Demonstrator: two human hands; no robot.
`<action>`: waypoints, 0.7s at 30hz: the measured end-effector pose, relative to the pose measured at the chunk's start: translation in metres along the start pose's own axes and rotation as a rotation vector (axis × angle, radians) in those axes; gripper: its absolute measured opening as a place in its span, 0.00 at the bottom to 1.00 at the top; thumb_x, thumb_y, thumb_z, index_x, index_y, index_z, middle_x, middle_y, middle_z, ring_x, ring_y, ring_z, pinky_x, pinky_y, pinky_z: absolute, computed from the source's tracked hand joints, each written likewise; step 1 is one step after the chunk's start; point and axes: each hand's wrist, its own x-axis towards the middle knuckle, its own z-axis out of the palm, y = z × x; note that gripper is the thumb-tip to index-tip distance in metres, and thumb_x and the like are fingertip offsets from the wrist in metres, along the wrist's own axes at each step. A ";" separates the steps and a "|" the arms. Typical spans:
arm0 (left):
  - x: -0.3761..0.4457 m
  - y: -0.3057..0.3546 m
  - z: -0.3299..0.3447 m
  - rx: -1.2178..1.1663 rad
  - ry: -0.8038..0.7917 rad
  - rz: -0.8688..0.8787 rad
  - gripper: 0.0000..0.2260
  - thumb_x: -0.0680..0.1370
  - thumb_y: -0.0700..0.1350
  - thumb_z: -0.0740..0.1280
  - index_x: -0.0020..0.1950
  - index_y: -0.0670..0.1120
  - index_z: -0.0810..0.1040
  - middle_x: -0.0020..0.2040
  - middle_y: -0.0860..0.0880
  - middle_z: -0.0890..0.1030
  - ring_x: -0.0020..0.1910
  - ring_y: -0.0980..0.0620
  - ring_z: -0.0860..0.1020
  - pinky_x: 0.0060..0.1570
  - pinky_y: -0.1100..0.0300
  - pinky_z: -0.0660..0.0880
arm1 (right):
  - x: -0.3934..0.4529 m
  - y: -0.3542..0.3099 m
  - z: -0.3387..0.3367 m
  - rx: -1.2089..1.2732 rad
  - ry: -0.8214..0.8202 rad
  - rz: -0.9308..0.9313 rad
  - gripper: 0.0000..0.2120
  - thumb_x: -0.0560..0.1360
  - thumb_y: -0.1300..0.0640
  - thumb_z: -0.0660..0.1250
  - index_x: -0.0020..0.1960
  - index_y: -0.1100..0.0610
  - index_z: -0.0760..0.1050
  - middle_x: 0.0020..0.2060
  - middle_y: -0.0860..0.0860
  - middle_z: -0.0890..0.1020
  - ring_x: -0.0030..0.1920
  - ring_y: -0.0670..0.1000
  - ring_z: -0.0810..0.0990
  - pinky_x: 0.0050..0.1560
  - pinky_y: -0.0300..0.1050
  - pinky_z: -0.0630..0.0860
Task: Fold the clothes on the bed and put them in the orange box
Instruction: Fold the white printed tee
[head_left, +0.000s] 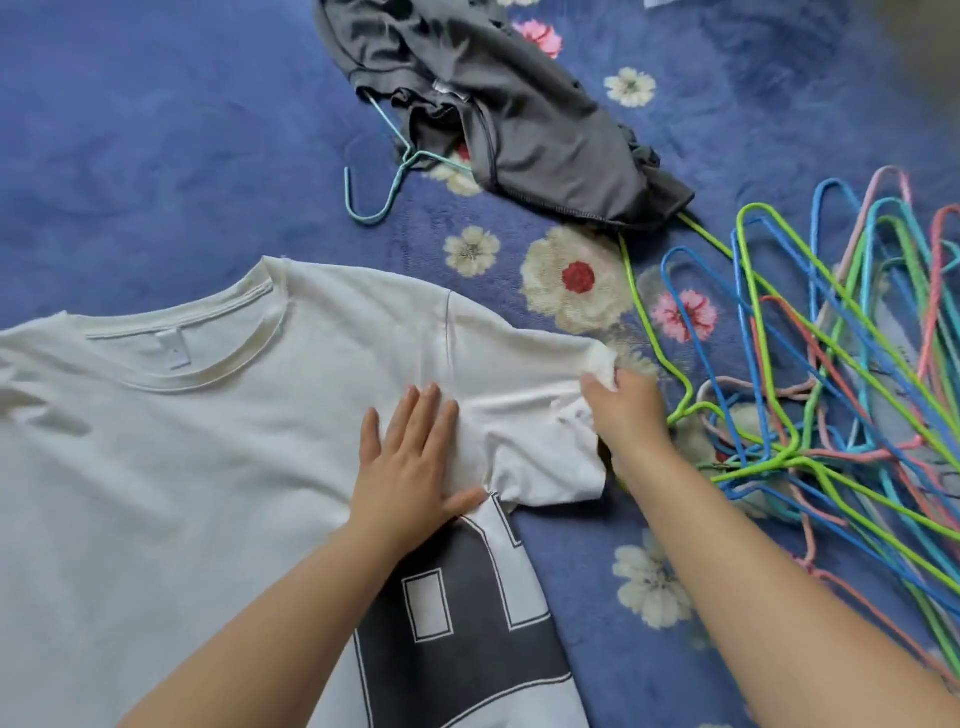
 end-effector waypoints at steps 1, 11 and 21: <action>0.001 0.002 -0.001 -0.017 0.050 -0.023 0.36 0.67 0.66 0.53 0.65 0.43 0.69 0.64 0.41 0.76 0.65 0.43 0.69 0.61 0.42 0.60 | 0.002 -0.007 -0.005 -0.003 0.033 -0.084 0.07 0.77 0.58 0.62 0.45 0.61 0.73 0.41 0.58 0.74 0.44 0.54 0.72 0.42 0.44 0.64; -0.016 0.006 0.013 -0.078 0.063 -0.019 0.35 0.68 0.67 0.51 0.65 0.46 0.74 0.64 0.41 0.75 0.65 0.42 0.72 0.61 0.45 0.58 | 0.018 -0.019 0.006 -0.319 0.126 -0.168 0.17 0.80 0.52 0.57 0.58 0.65 0.68 0.54 0.65 0.77 0.54 0.64 0.75 0.47 0.50 0.68; -0.033 -0.021 0.004 -0.427 0.330 -0.099 0.25 0.81 0.59 0.44 0.66 0.42 0.64 0.62 0.39 0.76 0.65 0.46 0.65 0.64 0.52 0.59 | -0.002 -0.016 0.010 0.227 -0.109 0.157 0.07 0.75 0.61 0.66 0.52 0.63 0.76 0.35 0.51 0.84 0.34 0.49 0.81 0.44 0.47 0.77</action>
